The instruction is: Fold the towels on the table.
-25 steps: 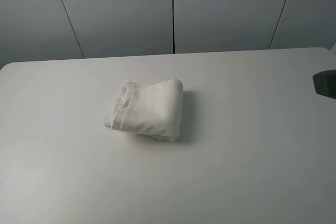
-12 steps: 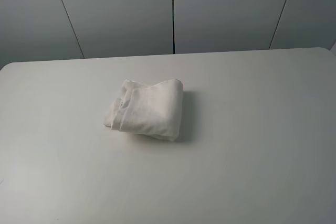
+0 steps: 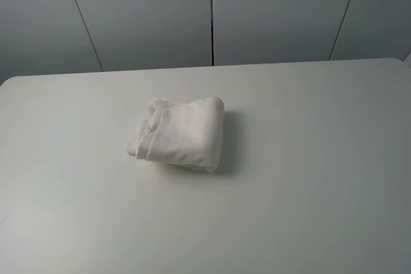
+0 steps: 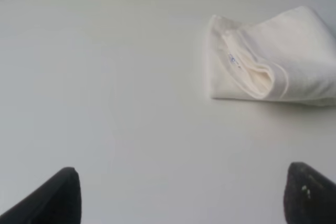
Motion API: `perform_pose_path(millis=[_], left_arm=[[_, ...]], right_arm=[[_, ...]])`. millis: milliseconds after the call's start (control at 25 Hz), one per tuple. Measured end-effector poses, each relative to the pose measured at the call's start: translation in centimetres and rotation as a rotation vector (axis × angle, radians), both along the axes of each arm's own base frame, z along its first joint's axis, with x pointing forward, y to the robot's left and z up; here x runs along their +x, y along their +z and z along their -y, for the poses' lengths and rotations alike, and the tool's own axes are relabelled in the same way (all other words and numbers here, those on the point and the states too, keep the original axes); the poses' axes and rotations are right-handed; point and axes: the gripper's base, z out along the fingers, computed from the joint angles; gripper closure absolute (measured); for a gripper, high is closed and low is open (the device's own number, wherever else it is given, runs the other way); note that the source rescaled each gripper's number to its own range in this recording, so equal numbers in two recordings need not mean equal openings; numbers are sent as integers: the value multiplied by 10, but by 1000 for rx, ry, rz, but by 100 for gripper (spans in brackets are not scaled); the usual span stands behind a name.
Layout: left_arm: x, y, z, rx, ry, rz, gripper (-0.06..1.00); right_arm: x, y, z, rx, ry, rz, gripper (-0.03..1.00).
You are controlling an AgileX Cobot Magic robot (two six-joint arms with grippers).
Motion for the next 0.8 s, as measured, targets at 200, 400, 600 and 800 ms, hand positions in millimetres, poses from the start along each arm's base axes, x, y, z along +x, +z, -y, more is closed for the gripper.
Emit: perform_pose_path(millis=[200, 400, 600, 800], left_arm=[[-1, 0, 1, 51, -51, 31, -4], [-1, 0, 0, 52, -23, 40, -4], [-1, 0, -1, 46, 108, 37, -4], [-1, 0, 0, 49, 244, 34, -4]], right_arm=[[0, 0, 0, -4, 0, 3, -3], [0, 0, 3, 8, -51, 6, -3], [-10, 0, 11, 49, -202, 77, -3], [-14, 0, 11, 54, -419, 114, -3]])
